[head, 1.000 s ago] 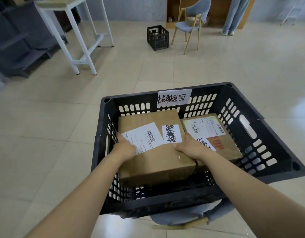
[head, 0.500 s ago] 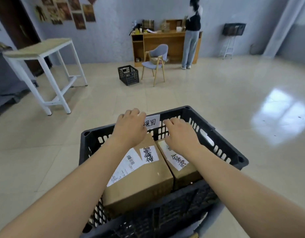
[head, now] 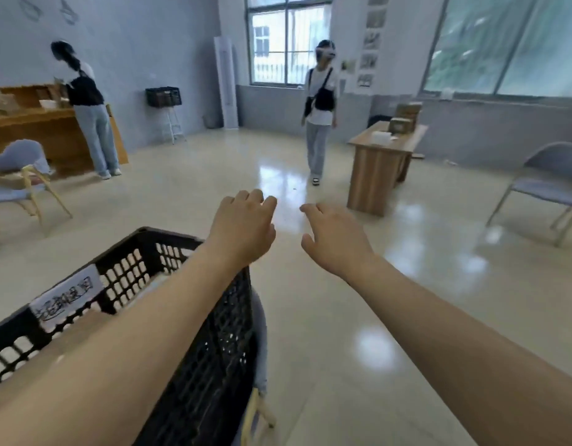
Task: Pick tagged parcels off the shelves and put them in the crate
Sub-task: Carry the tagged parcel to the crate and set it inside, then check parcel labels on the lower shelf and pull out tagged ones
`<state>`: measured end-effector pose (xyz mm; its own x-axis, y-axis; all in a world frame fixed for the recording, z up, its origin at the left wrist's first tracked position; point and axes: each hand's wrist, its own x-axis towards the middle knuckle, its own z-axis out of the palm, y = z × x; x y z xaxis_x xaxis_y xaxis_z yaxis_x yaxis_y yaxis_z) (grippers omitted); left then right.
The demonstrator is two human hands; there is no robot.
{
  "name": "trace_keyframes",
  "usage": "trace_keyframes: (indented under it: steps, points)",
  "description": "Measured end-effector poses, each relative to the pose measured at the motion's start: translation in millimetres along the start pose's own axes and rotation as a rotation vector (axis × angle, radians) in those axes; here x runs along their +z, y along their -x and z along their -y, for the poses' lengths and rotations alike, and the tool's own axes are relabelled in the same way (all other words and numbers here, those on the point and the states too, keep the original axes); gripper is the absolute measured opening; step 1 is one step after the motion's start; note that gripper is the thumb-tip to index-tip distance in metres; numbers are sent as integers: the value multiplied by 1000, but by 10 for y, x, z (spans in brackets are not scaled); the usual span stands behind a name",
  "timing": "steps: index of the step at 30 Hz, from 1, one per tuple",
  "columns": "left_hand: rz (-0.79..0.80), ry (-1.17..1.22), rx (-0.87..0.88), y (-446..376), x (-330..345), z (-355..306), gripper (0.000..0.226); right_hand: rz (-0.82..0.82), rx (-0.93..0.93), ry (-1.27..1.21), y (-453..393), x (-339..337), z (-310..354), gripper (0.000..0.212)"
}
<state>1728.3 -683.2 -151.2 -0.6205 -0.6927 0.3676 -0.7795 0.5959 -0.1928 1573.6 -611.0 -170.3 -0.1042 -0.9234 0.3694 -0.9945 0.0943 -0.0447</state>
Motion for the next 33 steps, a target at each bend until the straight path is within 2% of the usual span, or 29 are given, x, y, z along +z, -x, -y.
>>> trace_keyframes:
  steps: [8, 11, 17, 24, 33]
  points:
    - [-115, 151, 410, -119, -714, -2476, 37, -78, 442, 156, 1844, -1016, -1820, 46]
    - [-143, 205, 535, 30, -963, -3534, 41, -107, 570, 202, 2770, -1335, -2425, 49]
    - [-148, 314, 801, 617, -1494, -5843, 44, -60, 874, 297, 4787, -2040, -3552, 49]
    - [-183, 421, 1103, 1274, -2316, -8061, 44, -78, 1187, 428, 6741, -2927, -4359, 45]
    - [-227, 544, 1472, 1791, -2883, -10373, 50, -88, 1571, 530, 8472, -3485, -5231, 45]
